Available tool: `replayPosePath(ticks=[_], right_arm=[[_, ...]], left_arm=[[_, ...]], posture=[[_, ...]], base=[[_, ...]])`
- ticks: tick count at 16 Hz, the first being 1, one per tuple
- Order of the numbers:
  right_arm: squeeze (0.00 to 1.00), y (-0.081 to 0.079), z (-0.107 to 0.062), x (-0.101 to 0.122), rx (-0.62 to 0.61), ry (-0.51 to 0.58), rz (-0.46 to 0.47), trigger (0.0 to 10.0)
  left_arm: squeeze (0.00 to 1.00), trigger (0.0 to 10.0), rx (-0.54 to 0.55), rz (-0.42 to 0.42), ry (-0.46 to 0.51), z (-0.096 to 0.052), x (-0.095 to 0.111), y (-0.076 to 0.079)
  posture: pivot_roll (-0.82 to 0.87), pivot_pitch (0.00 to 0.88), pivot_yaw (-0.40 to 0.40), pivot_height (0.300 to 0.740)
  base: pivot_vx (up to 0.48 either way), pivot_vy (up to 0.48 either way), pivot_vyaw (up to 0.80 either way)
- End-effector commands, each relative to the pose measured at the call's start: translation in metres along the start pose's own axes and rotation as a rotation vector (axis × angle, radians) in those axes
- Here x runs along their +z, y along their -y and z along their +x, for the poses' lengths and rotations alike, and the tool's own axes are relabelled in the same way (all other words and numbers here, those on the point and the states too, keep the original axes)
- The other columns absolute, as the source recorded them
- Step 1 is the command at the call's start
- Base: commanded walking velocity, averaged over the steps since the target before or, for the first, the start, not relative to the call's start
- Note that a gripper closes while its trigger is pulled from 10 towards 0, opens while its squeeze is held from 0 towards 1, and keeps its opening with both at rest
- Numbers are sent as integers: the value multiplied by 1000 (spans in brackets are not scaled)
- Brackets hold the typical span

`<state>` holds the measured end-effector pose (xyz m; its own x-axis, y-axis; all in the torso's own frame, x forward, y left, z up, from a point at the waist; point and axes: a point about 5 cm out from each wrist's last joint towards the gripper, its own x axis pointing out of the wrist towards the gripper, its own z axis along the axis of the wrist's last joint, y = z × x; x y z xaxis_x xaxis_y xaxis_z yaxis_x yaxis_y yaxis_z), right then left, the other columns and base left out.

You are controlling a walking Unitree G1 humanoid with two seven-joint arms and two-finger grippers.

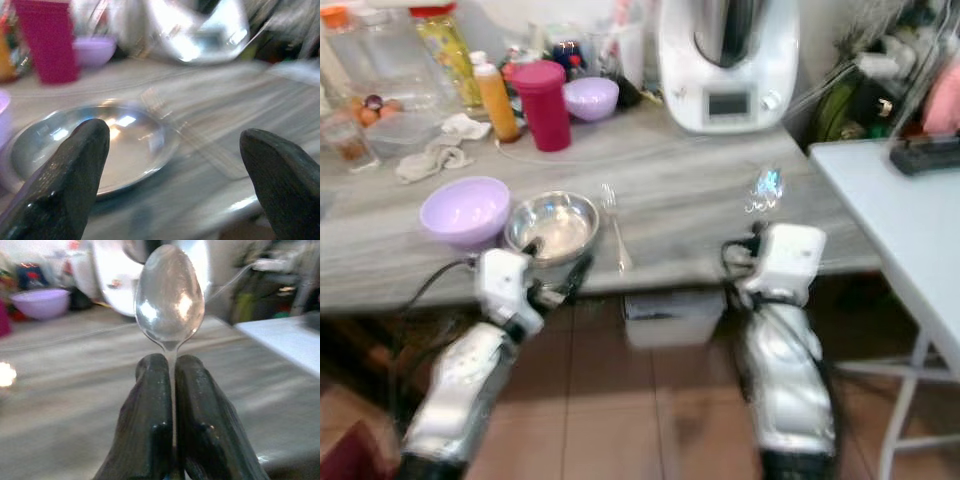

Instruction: Setting the table

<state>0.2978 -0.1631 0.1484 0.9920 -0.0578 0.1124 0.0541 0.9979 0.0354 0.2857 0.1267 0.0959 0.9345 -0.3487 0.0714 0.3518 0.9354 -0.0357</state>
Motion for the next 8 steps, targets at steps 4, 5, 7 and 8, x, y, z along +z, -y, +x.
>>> replayPosePath(ticks=[4, 5, 7, 8], right_arm=[[0, 7, -1, 6, 15, 31, -34, 10000], [0, 5, -1, 7, 26, 37, -36, 10000], [0, 3, -2, 8, 42, 44, -37, 10000], [0, 3, -2, 8, 45, 45, -37, 10000]], left_arm=[[0, 10000, 67, 56, 86, 0, 14, -2], [0, 10000, 93, 76, 95, -2, 16, -5], [0, 10000, 143, 137, 122, -12, 22, -15], [0, 10000, 148, 156, 130, -15, 24, -17]], posture=[[-284, 49, 62, 740], [-281, 50, 61, 740], [-276, 53, 59, 740], [-276, 53, 59, 740]], base=[[120, 0, 0], [0, 0, 0], [0, 0, 519], [0, 0, 525]])
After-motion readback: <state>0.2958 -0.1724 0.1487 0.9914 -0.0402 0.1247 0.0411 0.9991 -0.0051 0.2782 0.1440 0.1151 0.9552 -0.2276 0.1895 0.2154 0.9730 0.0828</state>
